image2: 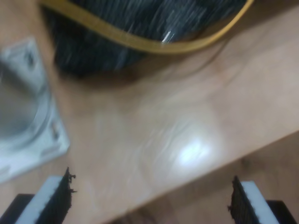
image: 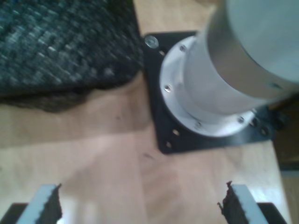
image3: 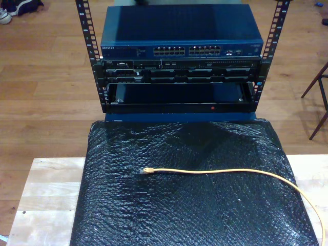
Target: Grab the cable and plug it in
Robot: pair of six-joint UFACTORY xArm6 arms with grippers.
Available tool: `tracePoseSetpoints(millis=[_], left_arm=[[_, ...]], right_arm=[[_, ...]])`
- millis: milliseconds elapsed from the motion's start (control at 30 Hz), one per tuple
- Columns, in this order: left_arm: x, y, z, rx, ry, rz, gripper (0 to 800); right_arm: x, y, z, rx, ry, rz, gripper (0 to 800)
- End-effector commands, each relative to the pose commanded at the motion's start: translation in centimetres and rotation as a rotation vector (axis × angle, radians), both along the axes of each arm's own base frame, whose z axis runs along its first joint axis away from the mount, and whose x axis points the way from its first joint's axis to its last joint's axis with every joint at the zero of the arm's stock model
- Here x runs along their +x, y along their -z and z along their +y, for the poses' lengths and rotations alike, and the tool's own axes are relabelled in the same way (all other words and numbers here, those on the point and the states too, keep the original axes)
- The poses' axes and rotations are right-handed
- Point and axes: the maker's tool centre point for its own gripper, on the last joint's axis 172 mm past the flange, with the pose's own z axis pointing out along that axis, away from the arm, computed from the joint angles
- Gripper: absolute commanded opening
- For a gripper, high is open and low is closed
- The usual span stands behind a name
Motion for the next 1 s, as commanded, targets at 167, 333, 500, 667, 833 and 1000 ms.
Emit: tracePoseSetpoints(millis=[167,333,500,667,833,1000], left_arm=[[1.1,-0.2,-1.8,-0.023,-0.004,0.014,800],[2.2,-0.4,-4.1,-0.02,-0.009,0.062,800],[3.4,-0.6,-6.5,-0.017,-0.005,0.093,800],[4.7,-1.1,-9.6,-0.025,-0.009,0.116,800],[5.4,-1.6,-12.4,-0.021,-0.008,0.147,800],[6.9,-1.9,-13.4,0.012,-0.021,0.132,800]], right_arm=[[2.3,-1.2,1.2,0.025,0.002,0.022,797],[4.0,-1.7,2.7,0.033,-0.024,0.042,797],[6.0,-2.6,3.9,0.05,-0.026,0.039,797],[7.4,-3.2,5.1,0.04,-0.049,0.061,796],[9.1,-3.8,7.0,0.035,-0.088,0.078,797],[12.1,-3.9,9.0,0.013,-0.097,0.079,797]])
